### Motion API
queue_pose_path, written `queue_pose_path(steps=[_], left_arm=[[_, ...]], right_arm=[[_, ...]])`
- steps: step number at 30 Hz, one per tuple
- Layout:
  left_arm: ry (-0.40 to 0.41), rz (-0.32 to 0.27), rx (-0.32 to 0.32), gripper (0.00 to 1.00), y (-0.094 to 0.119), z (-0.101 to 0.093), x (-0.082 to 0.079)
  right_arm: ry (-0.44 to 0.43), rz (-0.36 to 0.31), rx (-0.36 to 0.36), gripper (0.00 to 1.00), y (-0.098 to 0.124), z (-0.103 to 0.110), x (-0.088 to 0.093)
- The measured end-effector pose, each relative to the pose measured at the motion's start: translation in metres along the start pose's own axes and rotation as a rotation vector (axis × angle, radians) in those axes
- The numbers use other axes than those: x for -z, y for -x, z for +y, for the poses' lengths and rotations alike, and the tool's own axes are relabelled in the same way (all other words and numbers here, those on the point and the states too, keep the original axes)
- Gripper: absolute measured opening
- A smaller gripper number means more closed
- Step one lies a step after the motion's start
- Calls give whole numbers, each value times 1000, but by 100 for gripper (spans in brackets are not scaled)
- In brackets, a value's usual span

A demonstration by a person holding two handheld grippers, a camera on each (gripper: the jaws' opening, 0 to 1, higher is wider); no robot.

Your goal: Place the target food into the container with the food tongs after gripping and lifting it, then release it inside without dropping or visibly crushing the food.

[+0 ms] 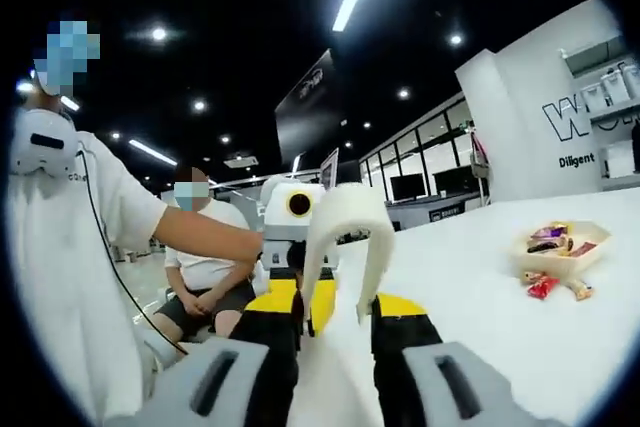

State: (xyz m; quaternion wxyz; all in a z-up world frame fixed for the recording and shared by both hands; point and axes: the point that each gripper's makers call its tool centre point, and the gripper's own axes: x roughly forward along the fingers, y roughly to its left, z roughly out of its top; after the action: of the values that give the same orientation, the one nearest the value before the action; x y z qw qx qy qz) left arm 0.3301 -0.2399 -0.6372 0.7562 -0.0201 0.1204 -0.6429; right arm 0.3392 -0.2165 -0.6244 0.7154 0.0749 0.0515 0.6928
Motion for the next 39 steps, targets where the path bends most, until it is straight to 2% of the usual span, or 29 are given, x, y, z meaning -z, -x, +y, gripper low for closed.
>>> queue_pose_path(steps=[4,5,10,14,19,22,25,28,32,34,36,37,39], left_arm=[[-10,-13,5,2,0,-2,-3],[-25,-25,-3,2,0,-2,-5],[-17,-72,-17,4,1,0,-12],[14,-28,-36,8,5,5,-1],[5,-48,-47,8,12,5,-3],[11,-48,-58,4,16,7,-3],[51,-44,-42,4,14,5,-2],[23,-56,-9,3,12,-2,-2],[-6,-67,4,2,13,-5,-3],[4,-76,4,2,13,-4,-4],[16,-84,14,2,12,-5,-5],[-18,-88,17,2,11,-9,-7],[3,-89,26,2,10,-11,-7]], right_arm=[[-29,-18,-24,18,0,6,-4],[-72,-25,-19,17,1,6,-5],[-64,-49,-16,15,3,7,-14],[-85,-73,-8,15,9,4,-23],[-79,-70,14,15,15,-2,-23],[-80,-65,19,16,17,-3,-22],[-87,-60,16,16,16,-1,-21],[-111,-63,8,18,16,1,-21],[-64,-62,8,21,15,4,-23],[-35,-62,24,22,13,4,-23],[-40,-64,20,23,12,4,-24],[-40,-65,19,24,11,4,-24],[-40,-68,2,25,7,6,-25]])
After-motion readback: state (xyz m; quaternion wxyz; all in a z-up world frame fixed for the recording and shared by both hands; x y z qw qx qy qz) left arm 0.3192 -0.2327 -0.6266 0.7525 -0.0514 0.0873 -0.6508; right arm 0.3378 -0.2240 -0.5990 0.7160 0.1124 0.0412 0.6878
